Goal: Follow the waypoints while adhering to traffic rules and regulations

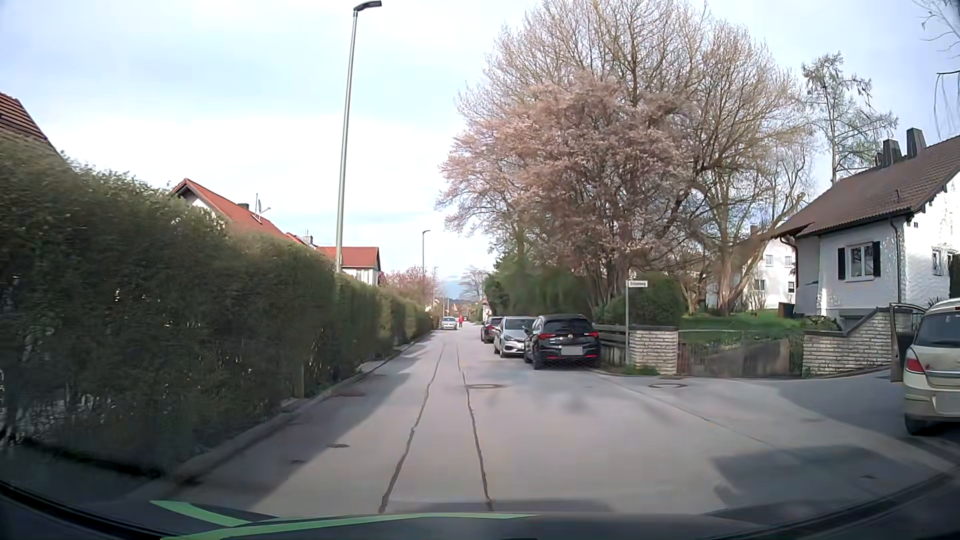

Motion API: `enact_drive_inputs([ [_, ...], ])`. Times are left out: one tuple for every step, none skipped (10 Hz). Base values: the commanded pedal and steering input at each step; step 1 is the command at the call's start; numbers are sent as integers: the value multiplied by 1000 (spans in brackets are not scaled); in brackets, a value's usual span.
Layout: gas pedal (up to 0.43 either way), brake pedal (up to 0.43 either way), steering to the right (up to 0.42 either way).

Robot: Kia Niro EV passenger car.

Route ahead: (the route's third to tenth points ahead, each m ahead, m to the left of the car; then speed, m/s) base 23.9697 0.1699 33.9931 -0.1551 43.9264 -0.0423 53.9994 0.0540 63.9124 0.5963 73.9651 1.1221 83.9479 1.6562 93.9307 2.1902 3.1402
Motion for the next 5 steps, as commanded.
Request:
enact_drive_inputs([
  [0,140,73],
  [0,85,73],
  [0,0,72],
  [0,0,68],
  [0,0,63],
])
